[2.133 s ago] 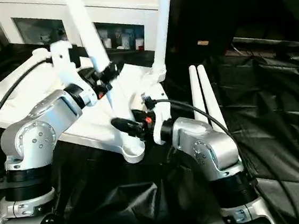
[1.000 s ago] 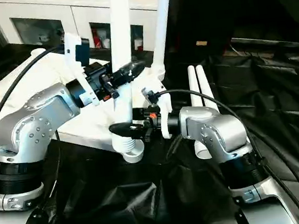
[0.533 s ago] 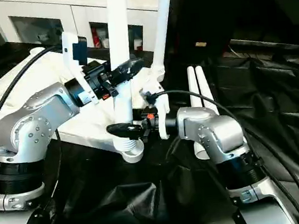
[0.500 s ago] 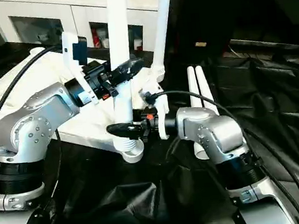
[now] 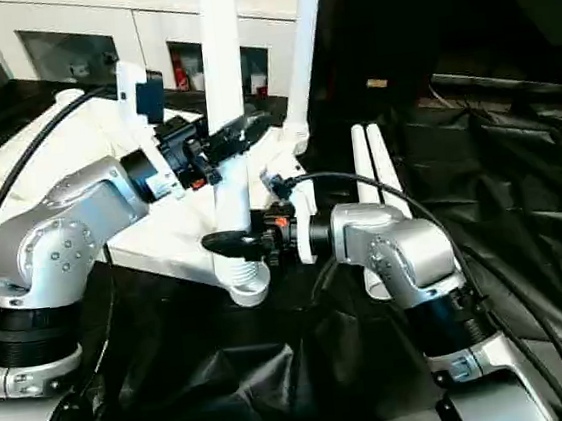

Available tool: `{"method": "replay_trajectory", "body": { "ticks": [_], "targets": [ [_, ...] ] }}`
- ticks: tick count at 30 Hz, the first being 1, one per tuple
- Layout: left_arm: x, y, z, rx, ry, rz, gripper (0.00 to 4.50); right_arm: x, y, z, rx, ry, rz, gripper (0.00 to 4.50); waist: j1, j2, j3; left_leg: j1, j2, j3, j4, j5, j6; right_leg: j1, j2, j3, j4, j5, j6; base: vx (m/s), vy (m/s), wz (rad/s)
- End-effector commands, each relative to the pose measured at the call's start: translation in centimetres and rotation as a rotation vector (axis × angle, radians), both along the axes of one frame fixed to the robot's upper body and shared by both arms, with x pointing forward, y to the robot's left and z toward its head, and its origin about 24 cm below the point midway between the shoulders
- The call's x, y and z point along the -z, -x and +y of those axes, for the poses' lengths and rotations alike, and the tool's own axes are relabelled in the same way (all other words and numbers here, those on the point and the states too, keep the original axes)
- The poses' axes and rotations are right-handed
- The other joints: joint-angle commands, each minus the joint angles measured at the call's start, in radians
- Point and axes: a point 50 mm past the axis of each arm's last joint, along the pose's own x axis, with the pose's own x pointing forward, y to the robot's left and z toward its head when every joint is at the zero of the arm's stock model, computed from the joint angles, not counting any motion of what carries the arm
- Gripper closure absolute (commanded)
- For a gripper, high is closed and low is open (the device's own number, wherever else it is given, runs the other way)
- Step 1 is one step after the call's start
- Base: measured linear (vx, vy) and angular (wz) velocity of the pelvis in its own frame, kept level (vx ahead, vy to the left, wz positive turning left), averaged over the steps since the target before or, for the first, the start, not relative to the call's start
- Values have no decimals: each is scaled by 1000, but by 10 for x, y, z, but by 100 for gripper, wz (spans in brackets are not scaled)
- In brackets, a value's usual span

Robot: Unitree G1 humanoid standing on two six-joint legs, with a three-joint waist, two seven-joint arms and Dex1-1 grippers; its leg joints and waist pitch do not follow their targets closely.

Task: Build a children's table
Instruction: Rotate table base

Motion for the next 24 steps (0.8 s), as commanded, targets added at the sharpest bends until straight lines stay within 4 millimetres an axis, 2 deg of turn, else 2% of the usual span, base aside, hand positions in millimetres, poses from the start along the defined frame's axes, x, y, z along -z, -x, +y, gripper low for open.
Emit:
{"method": "replay_trajectory", "body": {
  "ticks": [1, 3, 5, 7, 11, 13, 16, 17, 21, 23, 24],
  "targets": [
    [0, 5, -8, 44, -7, 17, 195, -2, -2, -1, 15, 2, -29, 257, 0, 4, -77, 8, 55, -16, -73, -44, -5, 63, -91, 59, -65, -111, -183, 0, 0, 0],
    [1, 8, -9, 63, -5, 19, 193, -2, -1, 0, 16, -5, -30, 257, 0, 5, -77, 8, 56, -17, -73, -42, -7, 63, -92, 59, -65, -104, -189, 0, 0, 0],
    [0, 7, -9, 46, 12, 0, 169, -2, -1, 1, 20, -16, -31, 257, 0, 5, -77, 7, 56, -16, -73, -46, -5, 64, -91, 59, -66, -99, -192, 0, 0, 0],
    [-8, 1, -7, -36, 94, -52, 148, -2, -1, 2, 34, -37, -32, 257, 0, 5, -76, 7, 56, -16, -73, -51, -5, 64, -93, 61, -69, -101, -192, 0, 0, 0],
    [-29, -4, 0, -122, 312, -124, 146, -2, -1, 4, 65, -74, -27, 257, 0, 3, -77, 5, 55, -16, -72, -58, 0, 66, -93, 60, -72, -100, -190, 0, 0, 0],
    [-40, -8, 9, -181, 425, -131, 146, -2, -1, 5, 93, -102, -27, 257, 2, 4, -78, 5, 55, -18, -72, -65, -2, 68, -95, 59, -71, -100, -197, 0, 0, 0],
    [-46, -13, 22, -252, 501, -140, 146, -3, -4, 5, 152, -135, -32, 257, -4, 3, -77, 5, 55, -19, -74, -65, -2, 67, -93, 58, -70, -106, -186, 0, 0, 0],
    [-45, -16, 35, -300, 485, -154, 146, -3, -11, 1, 249, -153, -42, 257, -7, 6, -76, 5, 54, -19, -74, -67, -4, 63, -92, 59, -73, -118, -179, 0, 0, 0],
    [-35, -15, 45, -297, 313, -209, 146, 0, -19, -8, 374, -154, -45, 258, -13, 11, -77, 12, 55, -19, -79, -66, -24, 58, -88, 58, -71, -139, -149, 0, 0, 0],
    [-16, -11, 47, -241, 31, -263, 146, 4, -23, -16, 446, -124, -63, 258, -13, 11, -76, 12, 56, -20, -81, -58, -26, 57, -86, 58, -68, -134, -137, 0, 0, 0],
    [11, -2, 49, -122, -248, -279, 146, 8, -25, -24, 496, -88, -79, 258, -13, 15, -77, 15, 56, -19, -81, -55, -29, 54, -87, 58, -66, -132, -129, 0, 0, 0]
  ]
}}
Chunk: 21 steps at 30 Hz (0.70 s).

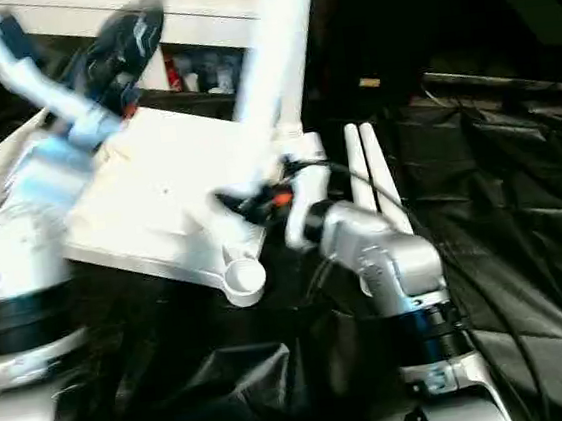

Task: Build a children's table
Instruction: Rotate table base

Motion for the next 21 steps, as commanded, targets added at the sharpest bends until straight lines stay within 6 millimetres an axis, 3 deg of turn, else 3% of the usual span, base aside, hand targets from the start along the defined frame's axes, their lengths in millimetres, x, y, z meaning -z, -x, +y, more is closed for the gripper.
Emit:
{"method": "replay_trajectory", "body": {
  "ticks": [1, 2, 4, 5, 6, 8, 9, 12, 15, 21],
  "targets": [
    [26, 7, -15, 124, -247, 37, 146, 2, -4, -15, 85, 34, -21, 258, -1, 19, -76, 16, 58, -20, -83, -59, -28, 52, -87, 60, -63, -143, -116, 0, 0, 0],
    [51, 14, -12, 196, -444, 101, 146, 6, -4, -20, 110, 61, -21, 258, -1, 21, -76, 21, 55, -15, -81, -63, -38, 48, -86, 61, -64, -136, -124, 0, 0, 0],
    [62, 16, -11, 220, -514, 137, 146, 7, -4, -21, 116, 71, -20, 258, -2, 22, -74, 20, 55, -15, -85, -66, -44, 48, -83, 62, -59, -112, -138, 0, 0, 0],
    [81, 18, -7, 262, -659, 183, 146, 9, -4, -22, 123, 76, -19, 258, 1, 23, -77, 22, 55, -14, -85, -70, -49, 49, -85, 61, -59, -90, -149, 0, 0, 0],
    [88, 19, -5, 279, -713, 200, 146, 9, -4, -22, 124, 79, -19, 258, 1, 22, -75, 21, 53, -14, -85, -73, -44, 49, -85, 62, -62, -90, -151, 0, 0, 0],
    [108, 21, 1, 325, -867, 251, 146, 10, -3, -23, 124, 87, -22, 258, -4, 20, -71, 16, 53, -16, -89, -107, -49, 53, -88, 63, -67, -126, -147, 0, 0, 0],
    [119, 15, 6, 313, -956, 277, 146, 10, -2, -22, 118, 92, -24, 258, -5, 26, -70, 19, 51, -15, -90, -128, -57, 51, -87, 64, -72, -154, -139, 0, 0, 0],
    [125, 8, 10, 302, -1037, 284, 146, 11, -2, -22, 116, 95, -28, 258, -3, 27, -73, 20, 52, -17, -90, -140, -66, 53, -91, 65, -74, -182, -128, 0, 0, 0],
    [131, 3, 13, 340, -1103, 316, 183, 12, 2, -22, 105, 104, -25, 258, -1, 33, -76, 20, 55, -19, -88, -125, -68, 54, -93, 64, -65, -118, -164, 0, 0, 0],
    [133, 0, 19, 378, -1160, 346, 228, 14, 6, -23, 92, 117, -18, 258, -1, 32, -78, 18, 56, -18, -87, -117, -60, 58, -94, 63, -59, -62, -199, 0, 0, 0]
  ]
}}
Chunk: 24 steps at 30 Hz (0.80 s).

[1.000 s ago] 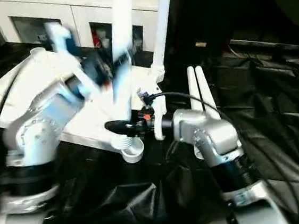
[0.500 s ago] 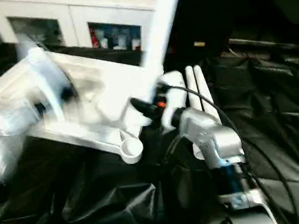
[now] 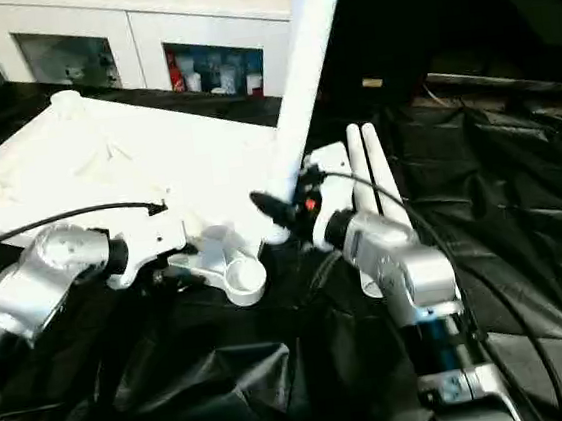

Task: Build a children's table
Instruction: Rotate table base

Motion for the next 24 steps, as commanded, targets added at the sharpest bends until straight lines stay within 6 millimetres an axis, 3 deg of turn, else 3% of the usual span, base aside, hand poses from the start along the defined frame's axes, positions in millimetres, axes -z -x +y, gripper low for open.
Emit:
{"method": "replay_trajectory", "body": {
  "ticks": [1, 4, 11, 18, 22, 24],
  "targets": [
    [-7, -6, -1, 22, 2, -17, 228, -7, 1, -5, -5, 18, -28, 258, 0, 28, -79, 15, 55, -20, -82, -121, -53, 60, -94, 62, -61, -64, -199, 0, 0, 0],
    [-13, -8, -2, 34, 48, -2, 236, -8, 1, -6, -11, 24, -26, 258, 1, 28, -79, 17, 57, -20, -82, -130, -54, 59, -97, 62, -63, -83, -202, 0, 0, 0],
    [-19, -9, -5, 52, 67, 43, 303, -10, 2, -5, -30, 35, -26, 258, 1, 26, -78, 16, 58, -19, -81, -131, -51, 59, -99, 63, -62, -90, -212, 0, 0, 0],
    [-12, -6, -7, 85, -18, 102, 358, -11, 2, -1, -71, 46, -25, 258, 5, 26, -78, 15, 59, -20, -82, -121, -44, 60, -100, 62, -61, -80, -216, 0, 0, 0],
    [-10, -7, -5, 86, -83, 96, 397, -11, 0, 2, -79, 46, -27, 258, 7, 32, -70, 15, 59, -23, -85, -146, -48, 58, -102, 63, -66, -106, -213, 0, 0, 0],
    [-7, -7, -2, 92, -131, 94, 400, -12, 0, 4, -83, 46, -29, 258, 7, 30, -66, 16, 59, -23, -87, -162, -49, 56, -102, 63, -70, -135, -207, 0, 0, 0]
  ]
}}
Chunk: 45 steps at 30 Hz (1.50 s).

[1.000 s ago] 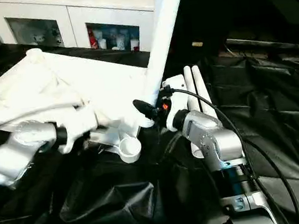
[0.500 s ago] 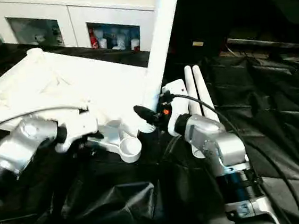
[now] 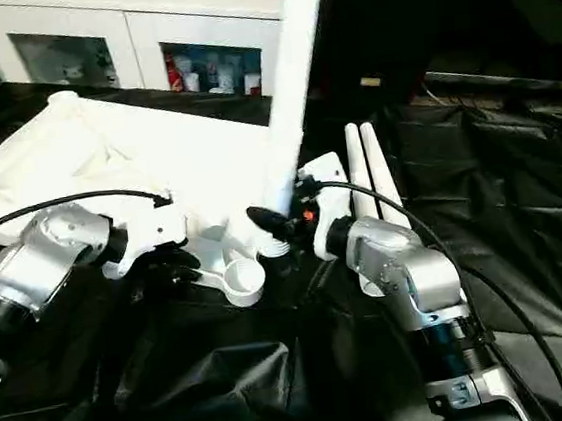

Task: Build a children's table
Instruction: Rotate table base

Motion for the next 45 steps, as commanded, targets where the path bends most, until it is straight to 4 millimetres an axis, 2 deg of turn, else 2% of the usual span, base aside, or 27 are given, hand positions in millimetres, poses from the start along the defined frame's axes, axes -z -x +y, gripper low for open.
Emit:
{"method": "replay_trajectory", "body": {
  "ticks": [1, 4, 7, 8, 11, 14, 15, 17, 18, 19, 20, 21, 23, 26, 27, 29, 30, 31, 33, 34, 36, 37, 38, 40, 42, 43, 45],
  "targets": [
    [9, 0, 6, -5, -92, 17, 415, -10, -4, 2, -10, 5, -37, 258, 4, 25, -68, 16, 58, -23, -87, -172, -50, 55, -101, 64, -72, -158, -200, 0, 0, 0],
    [15, 2, 5, 21, -113, 43, 423, -10, -3, 4, -21, 12, -39, 258, 3, 21, -58, 16, 58, -24, -91, -198, -47, 51, -104, 65, -83, -240, -179, 0, 0, 0],
    [18, 3, 3, 21, -102, 69, 433, -9, -3, 5, -25, 13, -37, 258, 3, 22, -56, 19, 58, -25, -93, -215, -48, 50, -106, 65, -90, -305, -162, 0, 0, 0],
    [19, 3, 0, 2, -81, 89, 434, -9, -4, 5, -25, 13, -37, 258, 4, 27, -58, 21, 58, -27, -93, -217, -49, 50, -107, 65, -89, -308, -162, 0, 0, 0],
    [18, 0, -13, -113, 63, 134, 437, -10, -7, 4, -9, 10, -39, 258, 3, 15, -60, 19, 58, -22, -91, -180, -41, 54, -106, 65, -84, -264, -180, 0, 0, 0],
    [15, -3, -27, -201, 172, 153, 438, -12, -10, 1, 7, 0, -39, 258, 11, 17, -66, 14, 58, -21, -85, -123, -22, 56, -107, 63, -75, -197, -212, 0, 0, 0],
    [15, -1, -34, -230, 202, 163, 438, -13, -12, -1, 17, 3, -44, 258, 13, 19, -67, 12, 60, -20, -84, -103, -15, 58, -108, 62, -68, -137, -229, 0, 0, 0],
    [17, 3, -40, -255, 222, 176, 441, -14, -13, -4, 39, 3, -50, 258, 12, 19, -72, 9, 62, -21, -83, -82, -11, 64, -107, 61, -60, -79, -243, 0, 0, 0],
    [19, 6, -42, -262, 223, 169, 446, -14, -14, -6, 59, 0, -51, 258, 12, 16, -71, 9, 55, -17, -81, -65, 10, 64, -104, 62, -65, -53, -243, 0, 0, 0],
    [19, 6, -42, -262, 223, 169, 449, -14, -14, -6, 60, 0, -51, 258, 13, 22, -76, 9, 54, -18, -79, -62, 13, 67, -104, 62, -64, -48, -243, 0, 0, 0],
    [20, 7, -43, -271, 218, 166, 449, -15, -14, -7, 67, 0, -51, 258, 13, 19, -74, 9, 52, -17, -80, -58, 16, 67, -103, 62, -67, -50, -237, 0, 0, 0],
    [21, 8, -43, -299, 214, 160, 450, -15, -15, -8, 75, -2, -51, 258, 15, 33, -74, 9, 53, -19, -80, -64, 13, 67, -102, 62, -68, -57, -233, 0, 0, 0],
    [24, 10, -44, -335, 210, 145, 450, -14, -16, -10, 86, 2, -55, 258, 12, 39, -72, 11, 55, -19, -82, -86, 7, 66, -100, 61, -72, -72, -233, 0, 0, 0],
    [29, 14, -43, -376, 184, 106, 450, -11, -19, -13, 126, 8, -50, 258, 10, 28, -72, 13, 55, -18, -83, -115, 5, 67, -99, 60, -81, -153, -221, 0, 0, 0],
    [29, 14, -44, -383, 188, 55, 450, -12, -21, -14, 132, 5, -48, 258, 8, 18, -71, 15, 54, -14, -82, -126, 3, 65, -98, 61, -87, -202, -208, 0, 0, 0],
    [24, 16, -49, -321, 250, 7, 450, -17, -21, -12, 118, 1, -54, 258, 9, 22, -69, 13, 53, -16, -83, -124, 5, 63, -99, 61, -91, -264, -180, 0, 0, 0],
    [17, 18, -54, -262, 317, -37, 450, -22, -21, -11, 101, 0, -66, 258, 5, 7, -70, 11, 53, -16, -83, -124, 11, 64, -99, 60, -94, -301, -158, 0, 0, 0],
    [10, 20, -58, -209, 374, -63, 429, -26, -23, -10, 88, 0, -77, 258, 3, 15, -71, 10, 53, -18, -84, -123, 11, 60, -98, 60, -97, -317, -145, 0, 0, 0],
    [0, 21, -61, -120, 431, -53, 409, -31, -28, -14, 90, 11, -93, 258, 0, 13, -74, 15, 55, -14, -83, -115, 10, 54, -93, 61, -92, -284, -147, 0, 0, 0],
    [-2, 20, -60, -97, 425, -60, 409, -31, -30, -16, 96, 13, -92, 258, -1, 12, -72, 13, 53, -13, -84, -110, 13, 53, -93, 61, -89, -264, -154, 0, 0, 0],
    [-3, 18, -58, -90, 430, -63, 371, -29, -31, -17, 104, 24, -89, 258, -3, 15, -68, 15, 53, -12, -84, -120, 12, 49, -92, 62, -89, -237, -161, 0, 0, 0],
    [-5, 15, -57, -81, 436, -63, 371, -29, -30, -18, 102, 28, -89, 258, -2, 38, -70, 18, 53, -14, -83, -123, 5, 49, -93, 63, -85, -225, -165, 0, 0, 0],
    [-6, 14, -56, -68, 440, -53, 364, -29, -28, -18, 100, 28, -89, 258, -7, 27, -69, 14, 50, -12, -84, -128, 4, 52, -88, 62, -91, -214, -161, 0, 0, 0],
    [-7, 10, -53, -37, 429, -44, 342, -30, -24, -19, 93, 29, -91, 258, -3, 28, -72, 15, 49, -12, -83, -111, 5, 54, -88, 63, -86, -177, -164, 0, 0, 0],
    [-4, 5, -48, -7, 366, -66, 330, -29, -20, -21, 92, 35, -91, 258, -6, 47, -78, 12, 49, -17, -81, -86, 5, 59, -85, 61, -72, -74, -180, 0, 0, 0],
    [-3, 4, -46, 5, 342, -68, 325, -29, -18, -23, 93, 35, -90, 258, -9, 39, -80, 9, 47, -16, -79, -59, 18, 63, -82, 60, -70, -18, -189, 0, 0, 0],
    [-1, 1, -44, 34, 317, -37, 321, -29, -14, -26, 94, 35, -86, 258, -7, 76, -78, 10, 48, -20, -77, -65, 14, 61, -85, 60, -64, 10, -203, 0, 0, 0]
  ]
}}
